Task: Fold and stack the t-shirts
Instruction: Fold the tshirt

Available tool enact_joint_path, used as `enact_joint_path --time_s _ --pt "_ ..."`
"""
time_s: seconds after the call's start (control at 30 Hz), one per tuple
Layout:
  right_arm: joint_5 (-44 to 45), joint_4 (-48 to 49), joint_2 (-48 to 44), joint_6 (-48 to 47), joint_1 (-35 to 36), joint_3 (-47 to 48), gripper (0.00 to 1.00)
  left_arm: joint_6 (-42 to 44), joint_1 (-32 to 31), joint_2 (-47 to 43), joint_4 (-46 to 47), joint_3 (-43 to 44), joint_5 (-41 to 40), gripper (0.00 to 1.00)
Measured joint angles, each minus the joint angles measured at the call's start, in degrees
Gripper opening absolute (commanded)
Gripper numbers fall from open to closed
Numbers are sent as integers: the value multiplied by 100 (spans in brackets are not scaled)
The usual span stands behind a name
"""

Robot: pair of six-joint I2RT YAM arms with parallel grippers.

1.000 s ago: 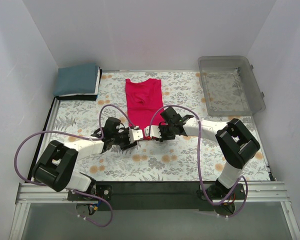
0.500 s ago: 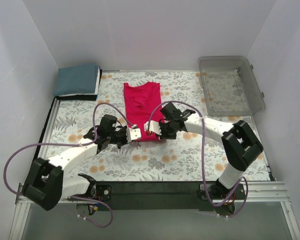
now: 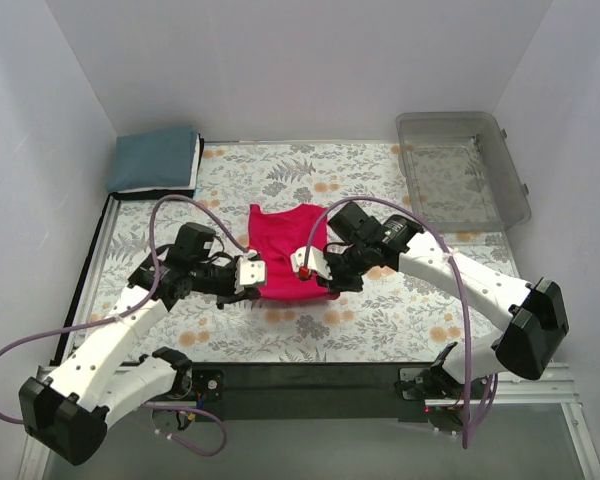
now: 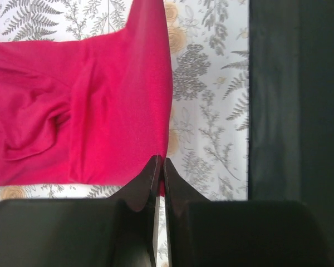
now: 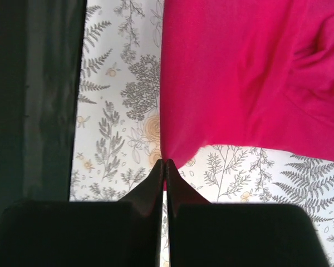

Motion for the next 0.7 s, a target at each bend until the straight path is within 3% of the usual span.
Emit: enact_joint_path --time_s 0.17,0.33,0.5,0.7 --pt "-203 -649 79 90 -146 833 1 -308 0 199 -686 1001 55 0" --pt "-256 -907 568 -221 -686 1764 1 -442 461 1073 -588 1766 81 0" --pt "-308 -990 1834 -656 -1202 2673 1 -400 1399 2533 -76 2201 216 0" --pt "-280 -992 3716 -1088 -1580 4245 1 -514 1818 4113 960 2371 138 0"
